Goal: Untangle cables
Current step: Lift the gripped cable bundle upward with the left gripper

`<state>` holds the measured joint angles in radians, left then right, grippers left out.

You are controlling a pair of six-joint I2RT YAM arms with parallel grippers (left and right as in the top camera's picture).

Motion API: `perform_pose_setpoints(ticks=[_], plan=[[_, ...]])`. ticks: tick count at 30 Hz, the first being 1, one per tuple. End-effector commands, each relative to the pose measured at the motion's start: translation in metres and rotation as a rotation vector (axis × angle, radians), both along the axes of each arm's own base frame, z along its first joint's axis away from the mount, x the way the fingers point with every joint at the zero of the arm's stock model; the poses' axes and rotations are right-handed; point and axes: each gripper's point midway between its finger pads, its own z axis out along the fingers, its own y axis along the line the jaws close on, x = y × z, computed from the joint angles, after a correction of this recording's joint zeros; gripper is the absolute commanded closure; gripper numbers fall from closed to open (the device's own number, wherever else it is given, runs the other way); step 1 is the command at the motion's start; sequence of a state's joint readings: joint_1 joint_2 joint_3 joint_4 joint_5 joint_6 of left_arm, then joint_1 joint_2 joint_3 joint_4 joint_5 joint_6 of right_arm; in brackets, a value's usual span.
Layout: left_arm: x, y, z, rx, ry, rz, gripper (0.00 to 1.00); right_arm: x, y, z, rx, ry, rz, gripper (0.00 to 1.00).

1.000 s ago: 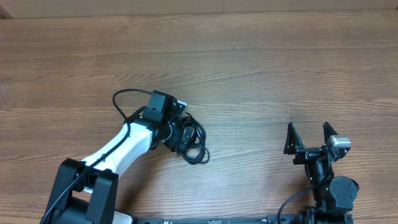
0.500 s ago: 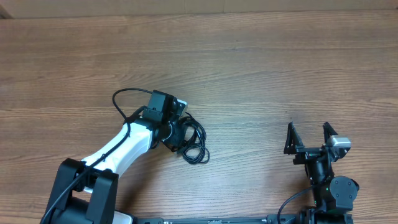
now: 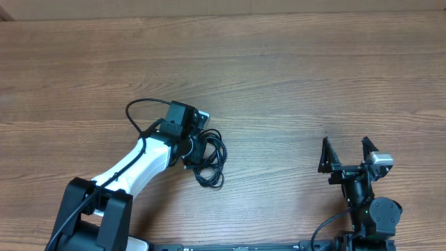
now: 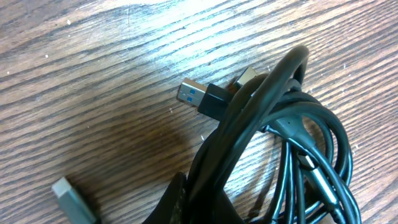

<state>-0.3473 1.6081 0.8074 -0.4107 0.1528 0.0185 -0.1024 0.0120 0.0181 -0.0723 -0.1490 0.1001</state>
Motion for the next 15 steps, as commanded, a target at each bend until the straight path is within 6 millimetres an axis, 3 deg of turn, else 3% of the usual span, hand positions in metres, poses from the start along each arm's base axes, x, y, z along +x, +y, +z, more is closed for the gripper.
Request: perform_pose_setpoints(ticks=[1,8,15], plan=[[0.008,-0.003,0.006,-0.010,-0.015,0.015,0.96,0.000,-0.002,-0.002,-0.004,-0.001,-0.012,0.00],[0.013,-0.009,0.020,-0.057,0.001,0.077,0.96,0.000,-0.002,-0.002,-0.004,-0.001,-0.012,0.00],[0.028,-0.020,0.067,-0.119,0.006,0.130,0.96,0.000,-0.002,-0.002,-0.004,-0.001,-0.012,0.00]])
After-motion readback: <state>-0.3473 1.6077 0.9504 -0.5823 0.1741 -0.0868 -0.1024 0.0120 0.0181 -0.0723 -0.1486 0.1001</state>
